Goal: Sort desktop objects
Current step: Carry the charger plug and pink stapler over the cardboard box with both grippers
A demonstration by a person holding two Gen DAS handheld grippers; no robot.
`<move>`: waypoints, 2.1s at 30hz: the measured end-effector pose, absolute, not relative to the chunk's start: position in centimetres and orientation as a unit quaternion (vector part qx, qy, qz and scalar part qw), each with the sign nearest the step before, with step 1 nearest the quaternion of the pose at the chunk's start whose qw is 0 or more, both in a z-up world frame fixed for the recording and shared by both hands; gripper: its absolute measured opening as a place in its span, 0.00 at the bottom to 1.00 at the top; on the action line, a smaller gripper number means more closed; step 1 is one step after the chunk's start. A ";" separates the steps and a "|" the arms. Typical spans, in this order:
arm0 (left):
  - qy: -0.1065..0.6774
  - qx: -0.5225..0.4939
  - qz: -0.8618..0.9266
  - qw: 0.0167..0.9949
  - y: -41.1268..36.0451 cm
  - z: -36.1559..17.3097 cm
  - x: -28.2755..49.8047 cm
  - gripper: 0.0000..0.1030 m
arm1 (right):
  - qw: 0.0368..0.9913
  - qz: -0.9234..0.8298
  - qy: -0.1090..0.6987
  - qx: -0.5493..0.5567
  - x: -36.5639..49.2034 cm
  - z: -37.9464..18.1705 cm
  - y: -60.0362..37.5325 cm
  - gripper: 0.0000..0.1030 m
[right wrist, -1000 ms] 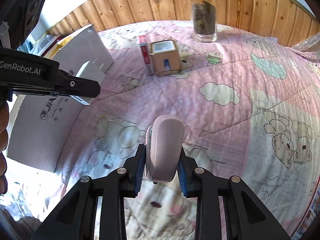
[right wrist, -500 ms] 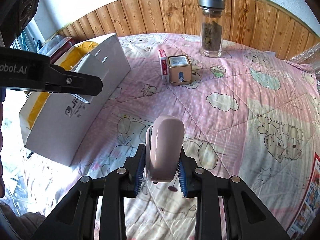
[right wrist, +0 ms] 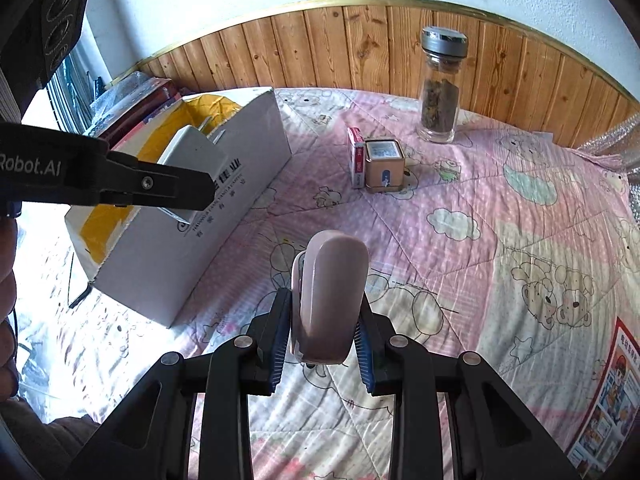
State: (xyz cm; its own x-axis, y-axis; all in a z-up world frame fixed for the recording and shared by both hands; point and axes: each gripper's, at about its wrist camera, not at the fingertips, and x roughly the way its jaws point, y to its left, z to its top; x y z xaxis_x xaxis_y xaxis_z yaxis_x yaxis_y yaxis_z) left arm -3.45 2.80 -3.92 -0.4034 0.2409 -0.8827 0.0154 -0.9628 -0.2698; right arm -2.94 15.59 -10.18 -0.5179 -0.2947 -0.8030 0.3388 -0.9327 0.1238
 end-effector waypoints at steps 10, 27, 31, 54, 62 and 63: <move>-0.151 -0.527 0.835 0.042 -1.0 -2.7 -0.8 0.20 | 0.224 -0.872 0.050 0.433 -2.3 -7.0 13.1 0.30; -0.204 -0.502 0.840 -0.030 -9.3 -2.2 2.1 0.20 | 0.280 -0.869 0.093 0.397 -4.6 -3.2 8.0 0.30; -0.215 -0.496 0.840 -0.049 -11.5 -2.3 2.4 0.20 | 0.293 -0.867 0.103 0.389 -5.1 -2.5 6.5 0.30; -0.252 -0.498 0.819 -0.133 -19.9 -5.1 2.3 0.20 | 0.356 -0.836 0.154 0.388 -9.0 -2.2 -2.5 0.30; -0.253 -0.528 0.799 -0.138 -20.5 -7.8 0.7 0.20 | 0.353 -0.824 0.171 0.410 -12.2 -4.1 -4.5 0.30; -0.253 -0.531 0.796 -0.139 -20.5 -8.1 0.5 0.20 | 0.352 -0.822 0.174 0.414 -12.6 -4.4 -4.8 0.30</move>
